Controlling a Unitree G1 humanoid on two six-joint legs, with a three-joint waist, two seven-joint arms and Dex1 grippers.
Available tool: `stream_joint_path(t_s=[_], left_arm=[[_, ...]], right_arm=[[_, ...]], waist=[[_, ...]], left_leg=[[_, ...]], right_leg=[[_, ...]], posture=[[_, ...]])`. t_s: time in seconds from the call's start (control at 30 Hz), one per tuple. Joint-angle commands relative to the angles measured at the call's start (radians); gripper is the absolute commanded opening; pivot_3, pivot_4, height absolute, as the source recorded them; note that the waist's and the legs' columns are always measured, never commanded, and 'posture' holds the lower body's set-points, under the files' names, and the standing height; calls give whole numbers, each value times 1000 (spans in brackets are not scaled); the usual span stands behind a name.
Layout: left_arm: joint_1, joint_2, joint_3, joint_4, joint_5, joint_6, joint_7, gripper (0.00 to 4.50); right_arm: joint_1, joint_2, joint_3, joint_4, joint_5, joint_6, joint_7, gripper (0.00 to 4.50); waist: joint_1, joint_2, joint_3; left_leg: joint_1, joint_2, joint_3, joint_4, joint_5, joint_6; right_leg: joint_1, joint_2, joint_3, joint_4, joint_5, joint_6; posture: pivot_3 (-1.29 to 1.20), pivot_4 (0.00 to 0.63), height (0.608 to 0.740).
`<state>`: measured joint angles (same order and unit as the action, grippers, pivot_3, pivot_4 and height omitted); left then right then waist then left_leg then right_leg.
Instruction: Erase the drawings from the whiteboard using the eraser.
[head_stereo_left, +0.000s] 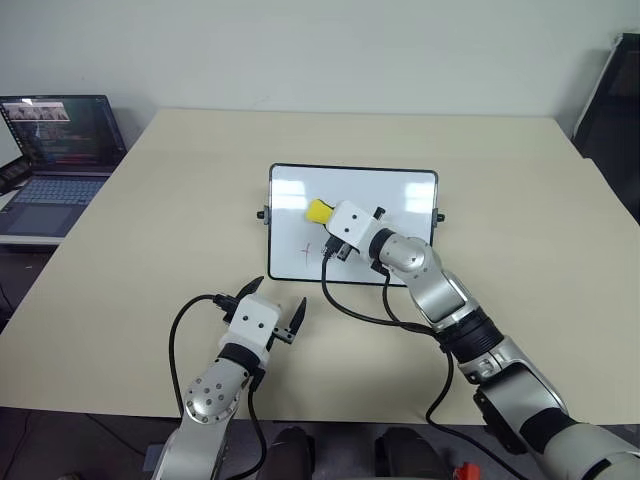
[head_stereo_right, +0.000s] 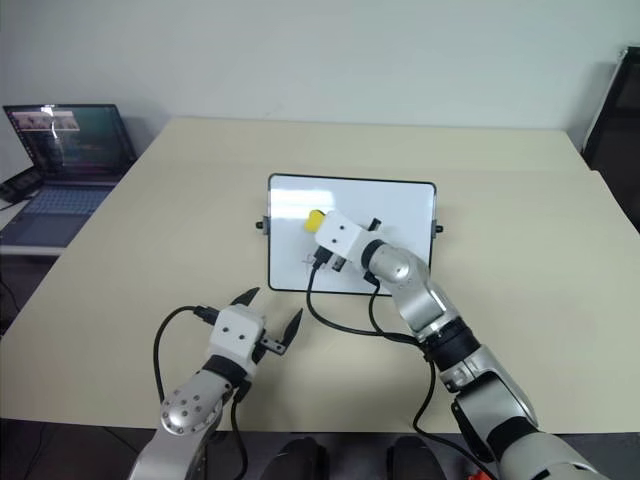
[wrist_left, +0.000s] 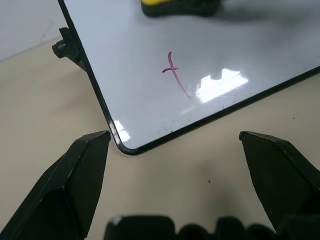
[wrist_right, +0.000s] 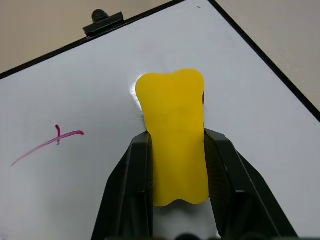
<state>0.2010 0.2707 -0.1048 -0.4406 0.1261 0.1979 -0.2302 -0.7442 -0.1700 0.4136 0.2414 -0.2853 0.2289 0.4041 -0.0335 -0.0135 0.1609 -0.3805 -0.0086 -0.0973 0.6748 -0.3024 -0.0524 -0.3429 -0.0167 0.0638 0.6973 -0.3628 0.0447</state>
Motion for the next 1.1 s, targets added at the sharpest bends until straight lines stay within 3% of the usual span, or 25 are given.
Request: stream_joint_path(t_s=[0.03,0.4,0.73,1.1], left_arm=[[-4,0,2,-51,2,-1,-1,4500],[-1,1,4,-50,3,2,1,4500],[5,9,12,-51,2,-5,-1,4500],[4,6,1,-40,2,-18,0,4500]], right_arm=[[7,-3,-4,23,-19,2,-3,1122],[61,-53,141,-25,-88,25,175,1122],[91,-77,150,-78,-104,53,233,1122],[23,-41,42,-14,-103,51,71,1122]], waist=[[0,0,0],[0,0,0],[1,0,0],[3,1,1]], left_leg=[[0,0,0,0,0,0],[1,0,0,0,0,0],[1,0,-1,0,0,0],[2,0,-2,-1,0,0]], right_leg=[[0,0,0,0,0,0],[0,0,0,0,0,0],[0,0,-1,-1,0,0],[-1,0,-1,-1,0,0]], posture=[[0,150,740],[0,150,740],[0,150,740],[0,150,740]])
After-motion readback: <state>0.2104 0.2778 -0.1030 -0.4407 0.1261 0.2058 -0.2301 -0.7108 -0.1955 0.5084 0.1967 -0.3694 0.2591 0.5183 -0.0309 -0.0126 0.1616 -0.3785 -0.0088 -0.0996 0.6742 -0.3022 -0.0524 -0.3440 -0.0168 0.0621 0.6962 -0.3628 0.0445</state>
